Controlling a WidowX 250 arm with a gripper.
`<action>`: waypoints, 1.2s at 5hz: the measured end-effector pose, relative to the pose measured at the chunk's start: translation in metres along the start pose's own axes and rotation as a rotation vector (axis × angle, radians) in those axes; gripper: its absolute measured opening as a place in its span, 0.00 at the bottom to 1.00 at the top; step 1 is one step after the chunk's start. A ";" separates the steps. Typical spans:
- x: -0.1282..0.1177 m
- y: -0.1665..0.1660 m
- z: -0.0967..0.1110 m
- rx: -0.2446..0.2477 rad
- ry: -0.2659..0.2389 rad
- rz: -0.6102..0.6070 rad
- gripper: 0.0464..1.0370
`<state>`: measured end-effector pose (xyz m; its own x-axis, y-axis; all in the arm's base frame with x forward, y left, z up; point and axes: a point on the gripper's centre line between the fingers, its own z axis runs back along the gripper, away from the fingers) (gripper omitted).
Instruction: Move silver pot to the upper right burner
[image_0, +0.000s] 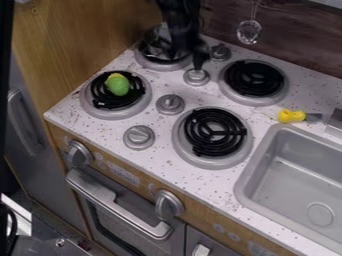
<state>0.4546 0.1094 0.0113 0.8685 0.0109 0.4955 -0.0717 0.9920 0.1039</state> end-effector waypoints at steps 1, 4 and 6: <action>0.019 0.011 -0.001 0.045 -0.055 -0.012 0.96; 0.034 0.024 -0.044 0.080 -0.049 0.047 0.96; 0.029 0.034 -0.060 0.109 -0.034 0.064 0.96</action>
<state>0.5068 0.1511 -0.0227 0.8435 0.0678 0.5329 -0.1814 0.9697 0.1636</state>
